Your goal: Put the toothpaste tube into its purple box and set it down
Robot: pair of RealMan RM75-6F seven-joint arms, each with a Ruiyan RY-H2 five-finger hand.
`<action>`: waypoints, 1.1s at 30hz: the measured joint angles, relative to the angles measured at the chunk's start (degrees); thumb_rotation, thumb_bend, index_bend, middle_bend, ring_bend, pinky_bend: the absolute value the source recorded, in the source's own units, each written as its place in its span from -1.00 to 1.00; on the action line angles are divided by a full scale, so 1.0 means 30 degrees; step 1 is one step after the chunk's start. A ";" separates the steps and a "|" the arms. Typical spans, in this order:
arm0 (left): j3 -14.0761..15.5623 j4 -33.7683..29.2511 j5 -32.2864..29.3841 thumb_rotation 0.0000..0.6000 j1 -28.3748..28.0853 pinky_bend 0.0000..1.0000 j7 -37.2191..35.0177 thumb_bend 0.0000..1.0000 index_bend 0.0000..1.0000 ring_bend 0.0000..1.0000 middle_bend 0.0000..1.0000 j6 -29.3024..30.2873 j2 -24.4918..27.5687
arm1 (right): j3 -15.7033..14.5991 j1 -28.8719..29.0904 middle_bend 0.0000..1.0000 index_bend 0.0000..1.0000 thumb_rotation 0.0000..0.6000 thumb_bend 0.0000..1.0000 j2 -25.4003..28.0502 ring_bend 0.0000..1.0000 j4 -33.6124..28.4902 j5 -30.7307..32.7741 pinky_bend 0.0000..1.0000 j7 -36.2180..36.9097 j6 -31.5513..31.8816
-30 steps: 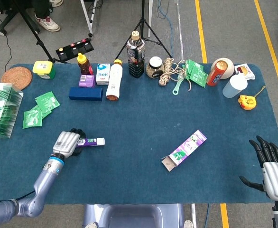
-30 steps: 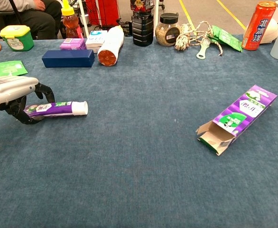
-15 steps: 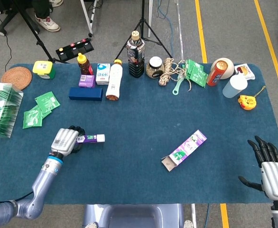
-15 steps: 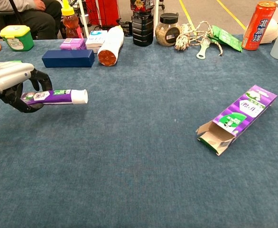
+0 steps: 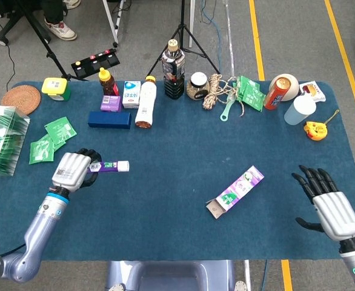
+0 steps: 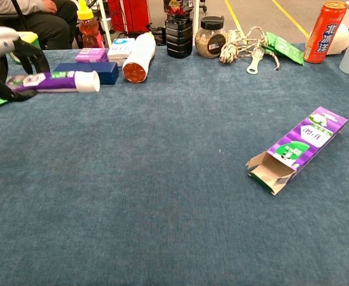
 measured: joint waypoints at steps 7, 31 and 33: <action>-0.0437 -0.2424 -0.0297 1.00 0.0190 0.04 0.0266 -0.23 -0.12 -0.41 -0.27 0.0493 0.2329 | -0.0105 0.3230 -0.98 -0.82 1.00 -1.00 -0.0276 -1.00 0.2039 -0.2020 -0.89 0.0971 -0.3502; -0.0432 -0.4009 0.0581 1.00 0.1563 0.03 -0.1026 -0.23 -0.12 -0.41 -0.27 0.1945 0.5368 | -0.0917 0.8984 -0.82 -0.73 1.00 -1.00 -0.5678 -0.85 0.8926 -0.2994 -0.69 -0.0978 -0.9019; -0.0405 -0.3951 0.0581 1.00 0.1562 0.03 -0.1047 -0.23 -0.12 -0.41 -0.27 0.1893 0.5320 | -0.0960 0.9112 -0.76 -0.65 1.00 -1.00 -0.5866 -0.80 0.9052 -0.2830 -0.64 -0.1240 -0.9234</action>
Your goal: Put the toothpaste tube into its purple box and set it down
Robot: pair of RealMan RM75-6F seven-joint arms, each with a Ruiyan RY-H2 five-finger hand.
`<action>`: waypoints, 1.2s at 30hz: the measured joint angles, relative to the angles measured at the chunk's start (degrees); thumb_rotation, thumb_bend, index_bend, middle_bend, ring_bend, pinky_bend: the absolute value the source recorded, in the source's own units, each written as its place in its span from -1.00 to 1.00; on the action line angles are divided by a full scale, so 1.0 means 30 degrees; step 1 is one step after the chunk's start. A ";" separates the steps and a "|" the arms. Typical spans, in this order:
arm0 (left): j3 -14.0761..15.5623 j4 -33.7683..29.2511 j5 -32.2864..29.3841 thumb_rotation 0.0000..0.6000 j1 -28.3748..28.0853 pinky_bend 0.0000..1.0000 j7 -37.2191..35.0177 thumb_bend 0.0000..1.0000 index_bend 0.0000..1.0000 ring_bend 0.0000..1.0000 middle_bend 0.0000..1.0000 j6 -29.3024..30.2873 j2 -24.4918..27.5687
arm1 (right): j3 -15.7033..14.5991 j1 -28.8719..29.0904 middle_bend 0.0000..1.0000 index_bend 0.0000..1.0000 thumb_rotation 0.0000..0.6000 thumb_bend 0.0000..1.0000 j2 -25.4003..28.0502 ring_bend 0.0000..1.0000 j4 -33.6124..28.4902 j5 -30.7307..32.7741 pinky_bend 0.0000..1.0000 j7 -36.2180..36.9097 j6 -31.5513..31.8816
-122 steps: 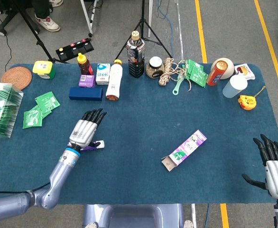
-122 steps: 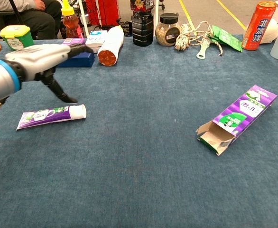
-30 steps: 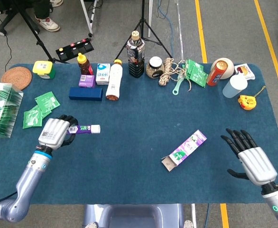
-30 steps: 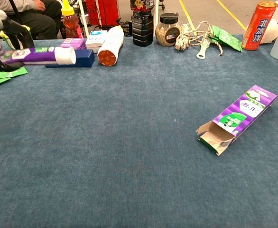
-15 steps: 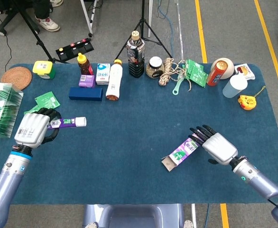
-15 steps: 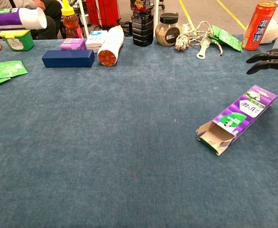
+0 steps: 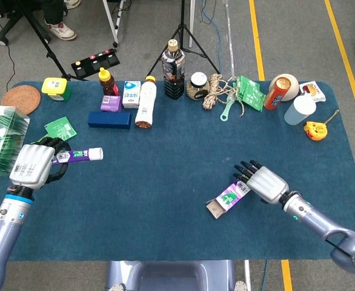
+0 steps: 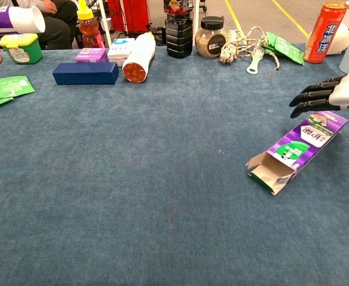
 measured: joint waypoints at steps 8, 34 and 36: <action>0.0054 0.0143 0.0030 1.00 -0.0002 0.03 -0.0076 -0.23 -0.12 -0.41 -0.27 -0.0109 -0.0110 | -0.0166 0.0337 -0.30 -0.18 1.00 -0.88 -0.1061 -0.36 0.0981 0.0868 -0.30 0.0078 -0.0303; 0.0945 -0.0100 0.3594 1.00 -0.0581 0.03 0.1420 -0.23 -0.13 -0.41 -0.27 -0.0992 -0.0552 | 0.2606 -0.0415 0.27 0.13 1.00 -0.42 -0.0379 0.24 -0.7451 1.1702 0.32 -0.6777 0.0754; 0.0956 -0.0223 0.3582 1.00 -0.0872 0.03 0.2175 -0.23 -0.13 -0.41 -0.27 -0.1288 -0.0763 | 0.2795 -0.0247 0.27 0.14 1.00 -0.42 -0.0322 0.25 -0.8314 1.3321 0.33 -0.8174 0.0857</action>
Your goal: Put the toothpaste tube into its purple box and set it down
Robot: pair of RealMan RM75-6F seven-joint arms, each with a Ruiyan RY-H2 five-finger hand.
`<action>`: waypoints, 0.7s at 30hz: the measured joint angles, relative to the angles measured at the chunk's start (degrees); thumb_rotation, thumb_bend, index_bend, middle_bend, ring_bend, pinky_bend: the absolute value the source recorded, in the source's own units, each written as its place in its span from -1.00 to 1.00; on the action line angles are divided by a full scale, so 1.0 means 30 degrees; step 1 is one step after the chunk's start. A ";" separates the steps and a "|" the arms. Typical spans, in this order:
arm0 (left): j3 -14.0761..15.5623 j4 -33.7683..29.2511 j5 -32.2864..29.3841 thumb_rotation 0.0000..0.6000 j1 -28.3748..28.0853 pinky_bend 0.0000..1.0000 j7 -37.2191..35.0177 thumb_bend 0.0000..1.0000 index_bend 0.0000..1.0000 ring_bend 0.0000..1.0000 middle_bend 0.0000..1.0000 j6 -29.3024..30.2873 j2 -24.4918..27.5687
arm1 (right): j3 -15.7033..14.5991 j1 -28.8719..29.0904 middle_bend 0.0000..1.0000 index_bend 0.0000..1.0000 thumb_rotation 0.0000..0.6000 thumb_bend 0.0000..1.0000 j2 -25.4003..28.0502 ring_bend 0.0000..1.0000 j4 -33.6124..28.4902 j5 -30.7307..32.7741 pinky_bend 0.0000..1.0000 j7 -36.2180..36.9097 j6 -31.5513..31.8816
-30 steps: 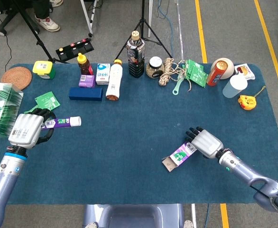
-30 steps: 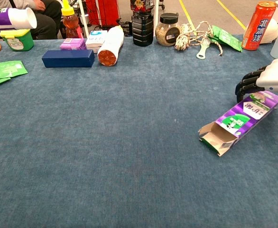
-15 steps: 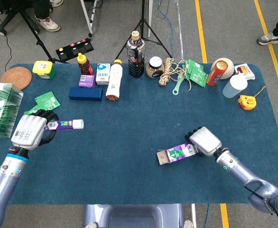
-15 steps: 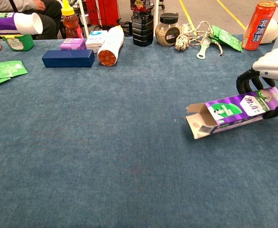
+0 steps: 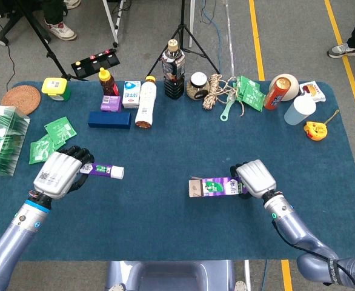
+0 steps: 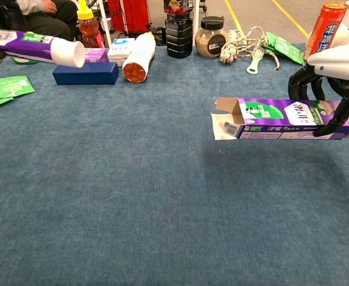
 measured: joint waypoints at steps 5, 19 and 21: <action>-0.0167 -0.0442 -0.0555 1.00 -0.0914 0.03 0.1805 -0.23 -0.12 -0.41 -0.27 -0.0716 -0.0873 | 0.0409 0.0931 0.28 0.14 1.00 -0.41 -0.0101 0.26 -0.2367 0.5087 0.36 -0.3913 0.0943; -0.1108 -0.1360 -0.4525 1.00 -0.3132 0.03 0.7286 -0.23 -0.13 -0.41 -0.27 0.0102 -0.4368 | 0.1581 0.3890 0.28 0.15 1.00 -0.39 -0.1265 0.27 -0.6478 1.2919 0.38 -0.7291 0.4645; -0.1235 -0.1398 -0.5002 1.00 -0.3387 0.03 0.7647 -0.23 -0.13 -0.41 -0.27 0.0331 -0.4626 | 0.1606 0.4007 0.28 0.15 1.00 -0.39 -0.1236 0.27 -0.6637 1.3059 0.39 -0.7091 0.4769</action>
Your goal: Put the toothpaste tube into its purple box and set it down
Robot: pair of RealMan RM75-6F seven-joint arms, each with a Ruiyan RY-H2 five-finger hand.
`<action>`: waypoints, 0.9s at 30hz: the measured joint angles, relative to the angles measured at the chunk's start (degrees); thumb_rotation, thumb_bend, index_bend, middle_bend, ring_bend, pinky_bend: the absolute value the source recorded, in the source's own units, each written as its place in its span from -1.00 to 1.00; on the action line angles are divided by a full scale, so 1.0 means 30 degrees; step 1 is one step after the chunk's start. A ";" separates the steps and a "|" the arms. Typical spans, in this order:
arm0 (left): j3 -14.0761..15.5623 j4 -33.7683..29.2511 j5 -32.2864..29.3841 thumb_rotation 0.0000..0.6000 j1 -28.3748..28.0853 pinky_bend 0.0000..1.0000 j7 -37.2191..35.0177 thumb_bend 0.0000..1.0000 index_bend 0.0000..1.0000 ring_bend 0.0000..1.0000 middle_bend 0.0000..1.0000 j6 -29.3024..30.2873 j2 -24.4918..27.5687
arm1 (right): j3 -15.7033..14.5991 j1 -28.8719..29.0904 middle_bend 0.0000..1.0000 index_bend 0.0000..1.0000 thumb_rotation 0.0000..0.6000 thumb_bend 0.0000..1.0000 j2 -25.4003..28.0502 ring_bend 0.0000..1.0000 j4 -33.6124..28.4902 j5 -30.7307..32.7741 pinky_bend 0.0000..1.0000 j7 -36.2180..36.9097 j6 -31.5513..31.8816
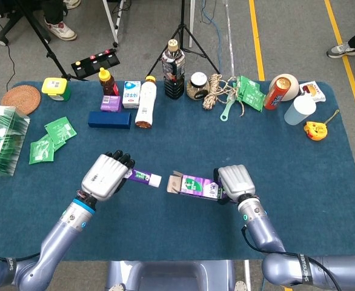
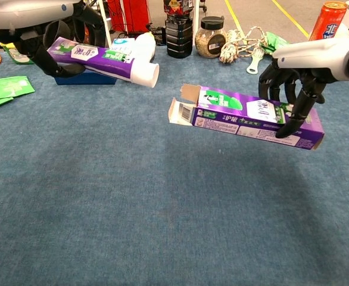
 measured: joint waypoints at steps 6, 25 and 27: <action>-0.0126 -0.0027 -0.0971 1.00 -0.0530 0.03 0.0318 -0.23 -0.13 -0.41 -0.27 0.0179 -0.0425 | -0.0168 0.0336 0.29 0.15 1.00 -0.35 -0.0120 0.28 -0.0093 0.0112 0.39 0.0298 0.0366; 0.0272 0.0514 -0.2117 1.00 -0.1357 0.03 0.1049 -0.23 -0.12 -0.41 -0.27 0.1124 -0.1342 | -0.0567 0.0879 0.29 0.15 1.00 -0.34 0.0391 0.28 -0.0840 0.0532 0.39 0.1596 0.0114; 0.0311 0.0577 -0.2366 1.00 -0.1508 0.03 0.1261 -0.23 -0.13 -0.41 -0.27 0.1191 -0.1627 | -0.0601 0.1023 0.29 0.15 1.00 -0.35 0.0363 0.28 -0.0914 0.0642 0.39 0.1549 0.0190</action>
